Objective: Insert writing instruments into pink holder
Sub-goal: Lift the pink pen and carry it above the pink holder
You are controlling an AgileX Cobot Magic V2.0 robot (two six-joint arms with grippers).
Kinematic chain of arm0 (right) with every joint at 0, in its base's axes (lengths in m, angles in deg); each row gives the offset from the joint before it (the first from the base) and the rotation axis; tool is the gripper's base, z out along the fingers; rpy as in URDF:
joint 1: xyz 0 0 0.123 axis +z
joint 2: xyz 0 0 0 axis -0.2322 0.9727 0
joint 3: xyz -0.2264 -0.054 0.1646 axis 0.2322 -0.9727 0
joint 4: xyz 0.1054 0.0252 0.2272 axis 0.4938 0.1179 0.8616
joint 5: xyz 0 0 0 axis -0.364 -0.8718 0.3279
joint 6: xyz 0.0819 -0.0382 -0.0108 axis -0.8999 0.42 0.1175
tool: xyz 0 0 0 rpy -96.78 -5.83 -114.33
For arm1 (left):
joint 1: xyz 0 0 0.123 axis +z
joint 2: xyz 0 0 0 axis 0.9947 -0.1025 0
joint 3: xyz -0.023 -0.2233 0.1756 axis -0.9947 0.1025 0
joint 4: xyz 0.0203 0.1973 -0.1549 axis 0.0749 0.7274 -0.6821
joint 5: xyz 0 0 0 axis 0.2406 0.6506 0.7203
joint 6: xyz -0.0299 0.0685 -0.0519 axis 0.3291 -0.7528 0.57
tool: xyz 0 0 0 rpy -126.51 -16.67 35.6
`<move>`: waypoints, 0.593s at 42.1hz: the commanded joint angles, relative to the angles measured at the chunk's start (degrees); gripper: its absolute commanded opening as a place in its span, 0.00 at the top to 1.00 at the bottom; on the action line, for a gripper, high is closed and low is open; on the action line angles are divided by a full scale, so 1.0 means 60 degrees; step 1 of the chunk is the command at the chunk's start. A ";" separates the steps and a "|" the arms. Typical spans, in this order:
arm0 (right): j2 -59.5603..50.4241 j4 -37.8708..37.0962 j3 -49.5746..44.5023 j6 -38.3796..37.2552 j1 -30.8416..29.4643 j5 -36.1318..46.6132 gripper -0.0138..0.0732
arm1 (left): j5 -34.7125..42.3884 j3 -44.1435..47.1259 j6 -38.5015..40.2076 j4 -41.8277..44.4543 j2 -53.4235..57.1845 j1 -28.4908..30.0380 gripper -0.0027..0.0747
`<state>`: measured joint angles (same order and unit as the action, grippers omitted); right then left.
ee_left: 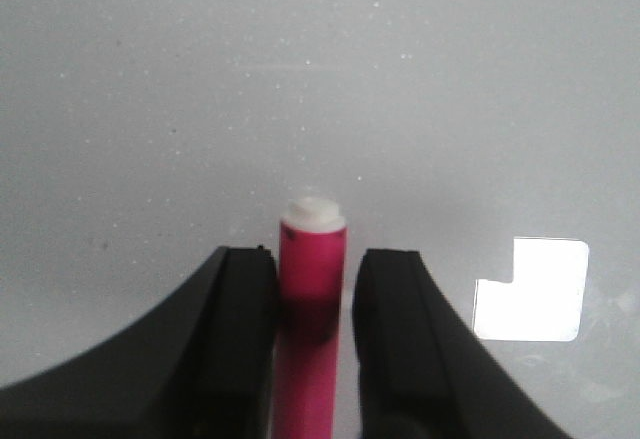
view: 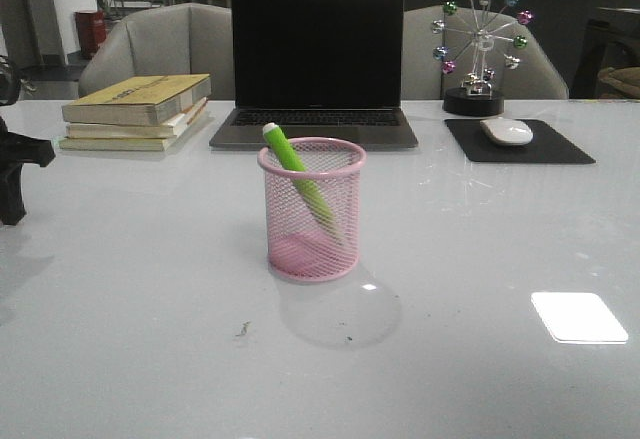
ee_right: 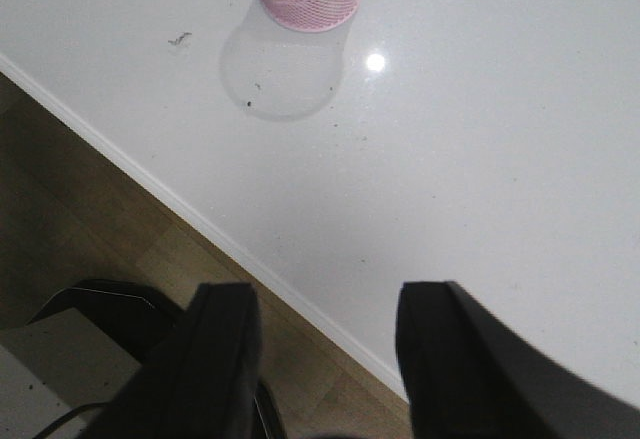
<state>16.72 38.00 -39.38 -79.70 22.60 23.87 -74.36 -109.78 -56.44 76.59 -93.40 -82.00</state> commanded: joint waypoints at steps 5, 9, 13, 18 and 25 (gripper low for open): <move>-0.0054 -0.0159 0.0264 0.0034 -0.0044 0.0508 0.34 | 0.0067 -0.0196 -0.0026 -0.0179 0.0698 0.0014 0.83; -0.0054 -0.0159 0.0264 0.0034 -0.0044 0.0508 0.34 | 0.0493 0.0079 -0.0324 -0.0812 0.1354 -0.0026 0.85; -0.0054 -0.0159 0.0264 0.0034 -0.0044 0.0508 0.34 | 0.1187 0.0662 -0.1133 -0.1551 0.2339 -0.0228 0.85; -0.0054 -0.0159 0.0264 0.0034 -0.0044 0.0508 0.34 | 0.2786 0.1865 -0.1247 -0.1915 0.3805 -0.0750 0.85; -0.0054 -0.0159 0.0264 0.0034 -0.0044 0.0508 0.34 | 0.5674 0.4014 -0.1247 -0.1930 0.6082 -0.2157 0.85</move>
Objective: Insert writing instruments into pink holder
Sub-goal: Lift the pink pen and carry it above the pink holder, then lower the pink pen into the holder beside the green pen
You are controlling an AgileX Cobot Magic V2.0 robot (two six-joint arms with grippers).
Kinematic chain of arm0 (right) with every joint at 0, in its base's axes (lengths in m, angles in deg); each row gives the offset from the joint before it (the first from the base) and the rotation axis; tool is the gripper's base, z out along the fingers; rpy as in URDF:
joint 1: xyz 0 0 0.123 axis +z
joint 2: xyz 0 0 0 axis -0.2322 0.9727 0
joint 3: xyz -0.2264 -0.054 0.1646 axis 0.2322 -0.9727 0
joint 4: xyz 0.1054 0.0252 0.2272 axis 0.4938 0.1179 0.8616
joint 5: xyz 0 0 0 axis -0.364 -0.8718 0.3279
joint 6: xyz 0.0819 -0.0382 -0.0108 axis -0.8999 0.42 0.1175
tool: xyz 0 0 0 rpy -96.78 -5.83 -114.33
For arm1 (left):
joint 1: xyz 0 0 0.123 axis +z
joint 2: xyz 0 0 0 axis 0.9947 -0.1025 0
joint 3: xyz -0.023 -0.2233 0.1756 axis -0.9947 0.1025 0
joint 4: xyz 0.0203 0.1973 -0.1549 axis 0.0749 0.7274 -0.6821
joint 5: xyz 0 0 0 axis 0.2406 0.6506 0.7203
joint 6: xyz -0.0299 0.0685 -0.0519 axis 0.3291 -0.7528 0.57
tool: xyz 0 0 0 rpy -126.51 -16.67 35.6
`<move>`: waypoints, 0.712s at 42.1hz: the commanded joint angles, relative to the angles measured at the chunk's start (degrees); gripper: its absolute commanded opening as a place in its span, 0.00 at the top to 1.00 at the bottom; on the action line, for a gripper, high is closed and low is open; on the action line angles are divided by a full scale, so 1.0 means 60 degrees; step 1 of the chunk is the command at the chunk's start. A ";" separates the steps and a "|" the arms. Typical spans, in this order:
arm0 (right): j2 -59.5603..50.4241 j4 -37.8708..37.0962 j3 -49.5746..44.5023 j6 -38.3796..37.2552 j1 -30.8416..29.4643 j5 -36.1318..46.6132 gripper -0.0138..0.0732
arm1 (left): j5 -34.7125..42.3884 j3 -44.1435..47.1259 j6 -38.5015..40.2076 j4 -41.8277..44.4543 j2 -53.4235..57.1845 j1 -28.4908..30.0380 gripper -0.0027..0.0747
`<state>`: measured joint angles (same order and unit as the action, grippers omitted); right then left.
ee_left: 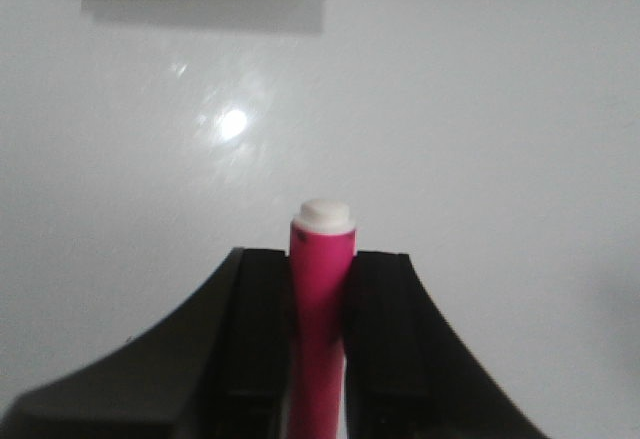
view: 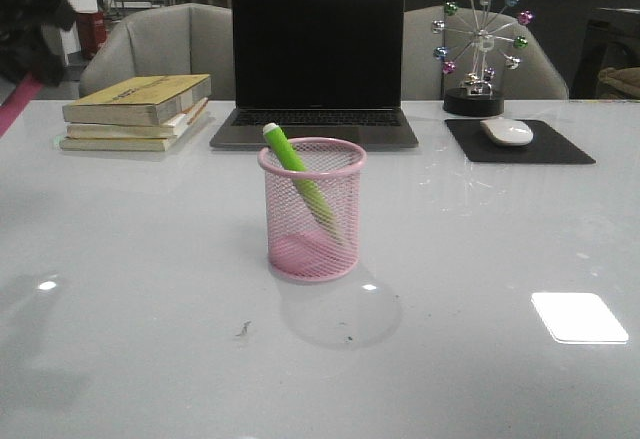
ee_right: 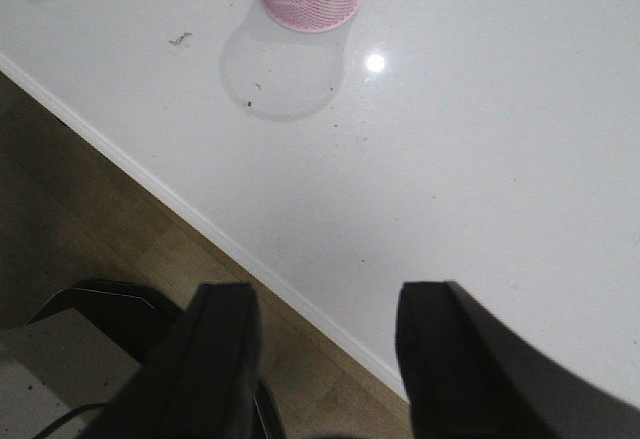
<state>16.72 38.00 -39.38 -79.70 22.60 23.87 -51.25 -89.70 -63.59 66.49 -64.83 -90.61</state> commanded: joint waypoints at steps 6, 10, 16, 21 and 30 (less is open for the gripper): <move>-0.0054 -0.0159 0.0264 0.0034 -0.0044 0.0508 0.34 | 0.4318 0.2047 -0.0056 -0.0657 0.2495 -0.2215 0.85; -0.0054 -0.0159 0.0264 0.0034 -0.0044 0.0508 0.34 | 0.5935 0.2624 -0.0056 -0.1247 0.2702 -0.3223 0.85; -0.0054 -0.0159 0.0264 0.0034 -0.0044 0.0508 0.34 | 0.7967 0.2948 -0.0018 -0.1319 0.2415 -0.5026 0.85; -0.0054 -0.0159 0.0264 0.0034 -0.0044 0.0508 0.34 | 0.9847 0.2931 -0.0018 -0.1301 0.1657 -0.6024 0.85; -0.0054 -0.0159 0.0264 0.0034 -0.0044 0.0508 0.34 | 1.2537 0.2931 0.0620 -0.1301 0.0081 -0.6762 0.85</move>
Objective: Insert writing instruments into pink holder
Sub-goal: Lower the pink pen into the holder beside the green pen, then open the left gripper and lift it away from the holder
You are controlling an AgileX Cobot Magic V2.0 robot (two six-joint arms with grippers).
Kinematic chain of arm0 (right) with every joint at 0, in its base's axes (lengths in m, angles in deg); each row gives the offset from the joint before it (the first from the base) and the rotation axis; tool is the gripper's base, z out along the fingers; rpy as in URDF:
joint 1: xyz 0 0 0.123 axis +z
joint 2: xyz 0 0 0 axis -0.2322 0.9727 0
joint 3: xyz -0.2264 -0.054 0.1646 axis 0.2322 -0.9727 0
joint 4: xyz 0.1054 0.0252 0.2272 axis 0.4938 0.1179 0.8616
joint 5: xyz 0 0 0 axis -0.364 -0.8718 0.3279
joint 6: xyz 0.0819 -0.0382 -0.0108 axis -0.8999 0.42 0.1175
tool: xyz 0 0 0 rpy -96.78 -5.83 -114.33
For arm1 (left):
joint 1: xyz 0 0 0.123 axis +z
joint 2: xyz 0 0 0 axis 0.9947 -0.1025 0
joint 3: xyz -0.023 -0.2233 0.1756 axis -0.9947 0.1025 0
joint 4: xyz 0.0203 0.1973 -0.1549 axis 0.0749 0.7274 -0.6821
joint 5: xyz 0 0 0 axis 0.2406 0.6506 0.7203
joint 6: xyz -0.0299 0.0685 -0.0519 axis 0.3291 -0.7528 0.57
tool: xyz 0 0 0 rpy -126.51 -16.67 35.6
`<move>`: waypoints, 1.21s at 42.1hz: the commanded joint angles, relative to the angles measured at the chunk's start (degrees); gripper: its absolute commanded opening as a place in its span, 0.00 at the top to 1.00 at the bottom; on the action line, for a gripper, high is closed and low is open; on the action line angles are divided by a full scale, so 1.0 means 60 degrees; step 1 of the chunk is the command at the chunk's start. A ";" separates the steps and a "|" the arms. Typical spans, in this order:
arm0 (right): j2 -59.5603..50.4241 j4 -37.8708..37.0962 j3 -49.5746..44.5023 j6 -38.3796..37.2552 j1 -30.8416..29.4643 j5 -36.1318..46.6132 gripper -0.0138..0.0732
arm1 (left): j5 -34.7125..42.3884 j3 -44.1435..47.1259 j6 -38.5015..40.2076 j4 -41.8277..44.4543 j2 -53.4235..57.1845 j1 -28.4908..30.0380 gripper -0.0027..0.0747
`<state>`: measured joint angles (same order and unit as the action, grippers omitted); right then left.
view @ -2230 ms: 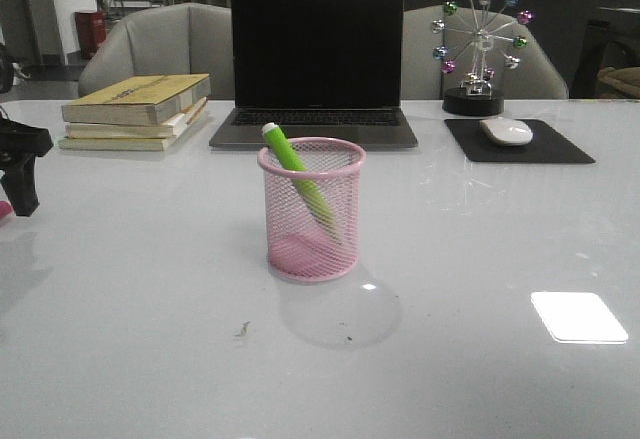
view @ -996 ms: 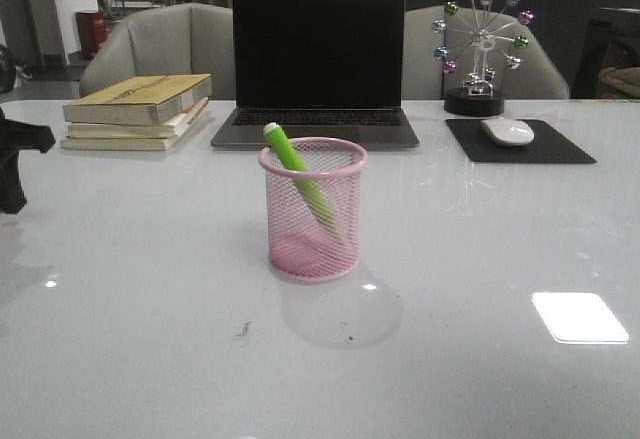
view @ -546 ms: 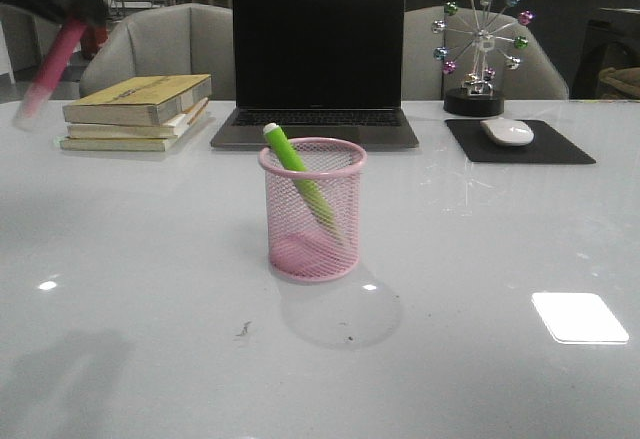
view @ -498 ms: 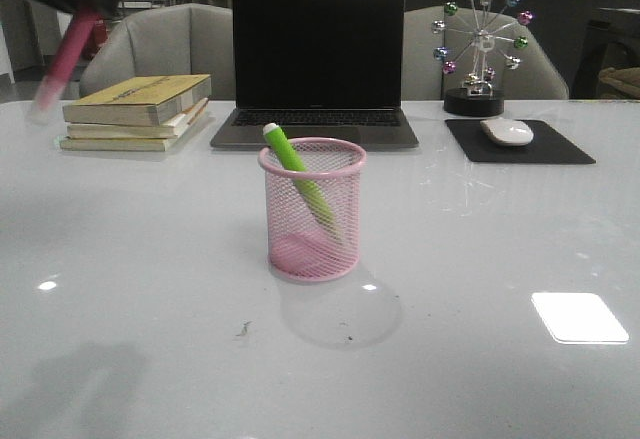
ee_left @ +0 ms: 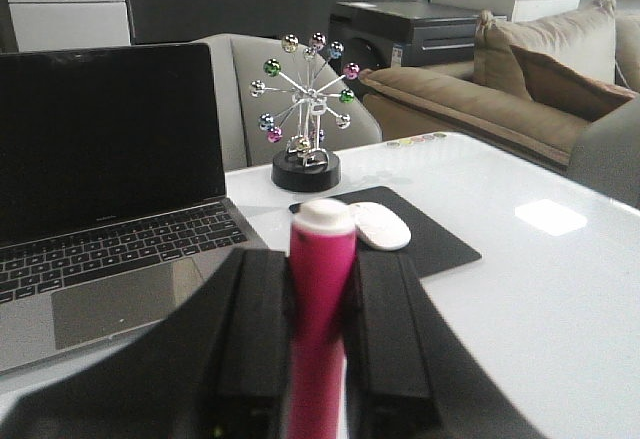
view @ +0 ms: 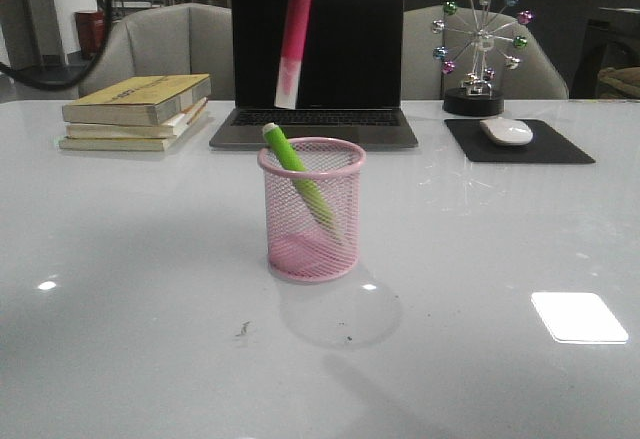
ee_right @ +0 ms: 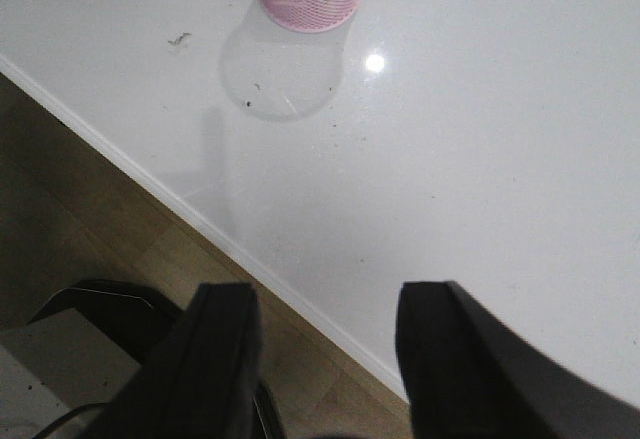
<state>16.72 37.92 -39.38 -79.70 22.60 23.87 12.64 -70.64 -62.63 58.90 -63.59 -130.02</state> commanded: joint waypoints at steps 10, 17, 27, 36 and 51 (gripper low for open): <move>-0.0054 -0.0145 0.0264 0.0034 -0.0044 0.0508 0.34 | 0.2857 -0.0247 0.1662 -0.0036 -0.1384 -0.0254 0.85; -0.0054 -0.0145 0.0264 0.0034 -0.0044 0.0508 0.34 | 0.2791 -0.0247 0.1662 0.0046 -0.1707 -0.0254 0.71; -0.0054 -0.0145 0.0264 0.0034 -0.0044 0.0508 0.34 | 0.2346 -0.0263 0.1598 0.0235 -0.1634 -0.0254 0.33; -0.0054 -0.0145 0.0264 0.0034 -0.0044 0.0508 0.34 | -0.1518 -0.1226 -0.0157 0.0472 -0.0617 -0.0237 0.33; -0.0054 -0.0145 0.0264 0.0034 -0.0044 0.0508 0.34 | -1.0702 -0.3541 -0.1084 0.2881 0.1501 -0.0237 0.33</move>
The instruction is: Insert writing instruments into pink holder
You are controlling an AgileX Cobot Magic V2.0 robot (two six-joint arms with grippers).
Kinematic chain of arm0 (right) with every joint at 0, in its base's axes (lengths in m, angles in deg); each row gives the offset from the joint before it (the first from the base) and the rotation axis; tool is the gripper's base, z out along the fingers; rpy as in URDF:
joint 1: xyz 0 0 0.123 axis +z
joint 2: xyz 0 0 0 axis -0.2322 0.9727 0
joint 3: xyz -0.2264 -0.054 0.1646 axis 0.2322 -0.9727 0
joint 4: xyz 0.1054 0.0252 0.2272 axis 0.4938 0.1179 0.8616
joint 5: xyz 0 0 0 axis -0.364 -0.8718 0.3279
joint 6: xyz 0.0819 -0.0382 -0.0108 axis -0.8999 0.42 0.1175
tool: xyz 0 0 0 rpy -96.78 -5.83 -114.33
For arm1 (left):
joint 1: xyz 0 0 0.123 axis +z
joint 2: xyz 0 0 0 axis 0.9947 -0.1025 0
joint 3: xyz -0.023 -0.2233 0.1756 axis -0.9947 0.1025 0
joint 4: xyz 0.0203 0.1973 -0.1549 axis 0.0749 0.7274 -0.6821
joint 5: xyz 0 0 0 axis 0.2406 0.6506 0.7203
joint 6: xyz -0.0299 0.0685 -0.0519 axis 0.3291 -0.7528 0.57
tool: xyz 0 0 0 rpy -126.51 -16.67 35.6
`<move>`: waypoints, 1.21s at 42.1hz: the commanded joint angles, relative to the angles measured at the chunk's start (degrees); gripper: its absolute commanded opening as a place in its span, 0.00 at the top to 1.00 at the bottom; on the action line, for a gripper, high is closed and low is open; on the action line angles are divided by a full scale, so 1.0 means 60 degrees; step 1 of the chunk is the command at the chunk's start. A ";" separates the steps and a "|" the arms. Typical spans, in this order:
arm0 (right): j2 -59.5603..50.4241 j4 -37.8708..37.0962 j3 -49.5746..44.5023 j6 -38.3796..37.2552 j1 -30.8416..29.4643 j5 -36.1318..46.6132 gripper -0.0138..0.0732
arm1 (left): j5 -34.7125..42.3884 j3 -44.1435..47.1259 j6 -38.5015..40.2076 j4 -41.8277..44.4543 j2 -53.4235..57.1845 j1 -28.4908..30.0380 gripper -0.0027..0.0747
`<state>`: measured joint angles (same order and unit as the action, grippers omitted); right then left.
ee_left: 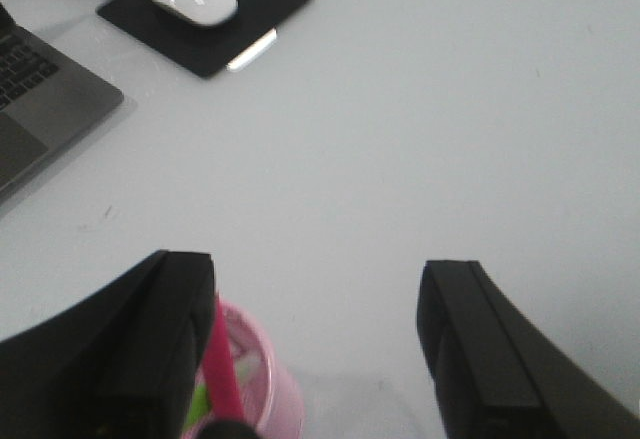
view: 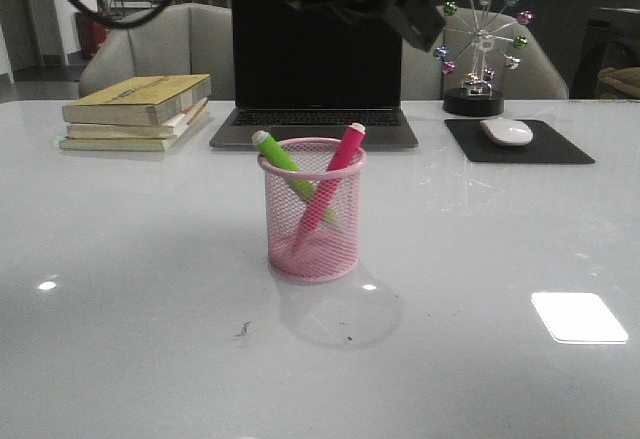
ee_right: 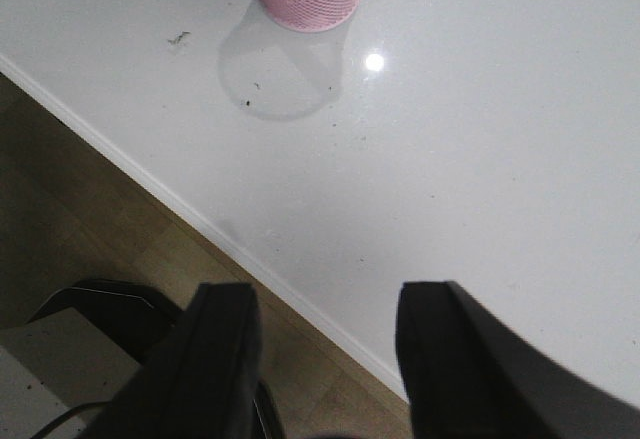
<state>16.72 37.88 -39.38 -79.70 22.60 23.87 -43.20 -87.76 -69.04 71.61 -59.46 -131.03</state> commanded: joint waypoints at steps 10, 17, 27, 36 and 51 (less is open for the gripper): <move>-0.0054 -0.0138 0.0264 0.0034 -0.0044 0.0508 0.34 | -0.4797 -0.0939 0.3121 0.3571 0.2137 -0.0068 0.33; -0.0054 -0.0138 0.0264 0.0034 -0.0044 0.0508 0.34 | -0.5290 0.0107 0.3452 0.3570 0.3393 -0.0107 0.33; -0.0054 -0.0138 0.0264 0.0034 -0.0044 0.0596 0.34 | -0.5312 0.2559 0.3473 0.3300 0.5703 -0.0145 0.33; -0.0054 -0.0206 0.0264 0.0034 -0.0044 0.0542 0.34 | -0.5089 0.4352 0.4031 0.3416 0.7607 -0.0145 0.33; -0.1431 -0.0262 0.0070 -0.0463 -0.0044 0.0592 0.34 | -0.4803 0.5403 0.5932 0.4111 0.9164 -0.0145 0.33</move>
<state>10.62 37.48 -39.77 -81.66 22.60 23.87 -75.91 -54.37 -34.83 95.04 -4.92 -131.51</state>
